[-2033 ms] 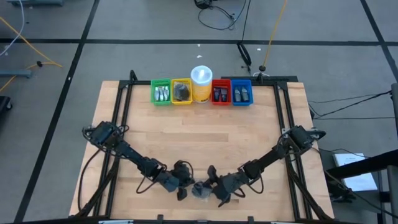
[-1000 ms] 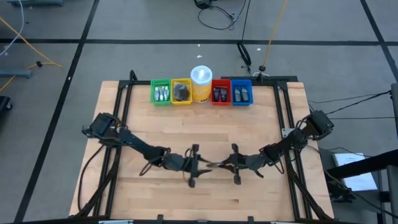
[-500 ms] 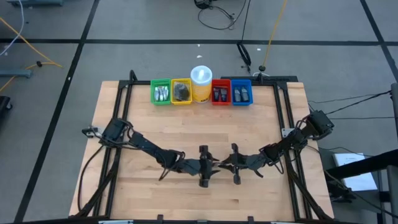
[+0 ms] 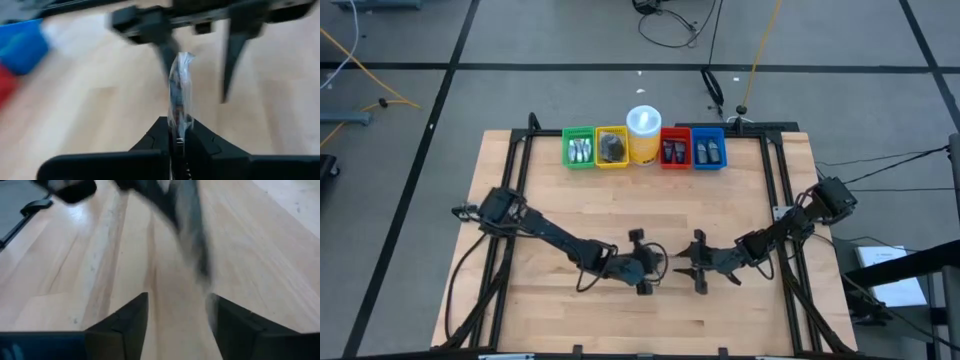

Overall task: Pick & Place Travel size toiletries
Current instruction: Put the black hairbrush into the yellow basket

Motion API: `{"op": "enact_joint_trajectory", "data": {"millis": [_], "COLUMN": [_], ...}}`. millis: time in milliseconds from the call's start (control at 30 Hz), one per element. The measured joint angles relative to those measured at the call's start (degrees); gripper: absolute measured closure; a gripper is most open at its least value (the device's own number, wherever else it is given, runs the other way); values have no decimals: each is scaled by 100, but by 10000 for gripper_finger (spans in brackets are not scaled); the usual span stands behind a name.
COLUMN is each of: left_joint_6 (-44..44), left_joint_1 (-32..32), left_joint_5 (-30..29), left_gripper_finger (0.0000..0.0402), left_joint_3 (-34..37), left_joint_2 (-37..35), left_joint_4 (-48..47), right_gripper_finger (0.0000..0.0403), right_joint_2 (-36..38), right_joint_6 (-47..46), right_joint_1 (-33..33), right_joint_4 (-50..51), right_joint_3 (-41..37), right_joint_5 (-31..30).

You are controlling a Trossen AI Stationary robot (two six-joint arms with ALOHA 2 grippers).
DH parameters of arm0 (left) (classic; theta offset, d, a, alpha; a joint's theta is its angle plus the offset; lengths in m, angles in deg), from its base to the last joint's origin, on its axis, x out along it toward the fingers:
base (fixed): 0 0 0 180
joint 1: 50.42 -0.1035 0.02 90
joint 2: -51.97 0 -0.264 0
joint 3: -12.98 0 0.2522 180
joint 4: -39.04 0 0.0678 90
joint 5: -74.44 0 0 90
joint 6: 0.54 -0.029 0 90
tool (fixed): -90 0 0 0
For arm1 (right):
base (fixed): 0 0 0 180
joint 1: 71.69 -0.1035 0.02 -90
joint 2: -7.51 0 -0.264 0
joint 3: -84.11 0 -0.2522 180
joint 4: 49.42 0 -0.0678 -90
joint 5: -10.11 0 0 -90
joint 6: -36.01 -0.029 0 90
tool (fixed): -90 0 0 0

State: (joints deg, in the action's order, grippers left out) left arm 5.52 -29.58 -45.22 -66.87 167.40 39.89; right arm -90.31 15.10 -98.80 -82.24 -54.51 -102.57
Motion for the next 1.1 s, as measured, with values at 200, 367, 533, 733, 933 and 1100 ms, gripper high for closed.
{"op": "enact_joint_trajectory", "data": {"millis": [200,367,533,733,933,1100], "left_joint_6": [750,1818,2730,2950,3045,3011], "left_joint_1": [-31,-274,-1213,-3288,-4707,-5131], "left_joint_5": [-1630,-2646,-2440,-385,935,1272], "left_gripper_finger": [389,369,387,373,348,372], "left_joint_3": [116,872,2059,3036,2969,2567], "left_joint_2": [-899,-1908,-3236,-4094,-3616,-3054], "left_joint_4": [-2071,-2897,-2500,-763,666,798], "right_gripper_finger": [199,208,215,220,220,222], "right_joint_2": [0,-2,-2,-2,-2,-2], "right_joint_6": [-91,-116,-77,-21,64,75], "right_joint_1": [57,42,50,94,118,127], "right_joint_4": [30,23,-28,-109,-161,-114], "right_joint_3": [-4,-23,-31,-31,-31,-31], "right_joint_5": [-83,-138,-136,-147,-148,-146]}}
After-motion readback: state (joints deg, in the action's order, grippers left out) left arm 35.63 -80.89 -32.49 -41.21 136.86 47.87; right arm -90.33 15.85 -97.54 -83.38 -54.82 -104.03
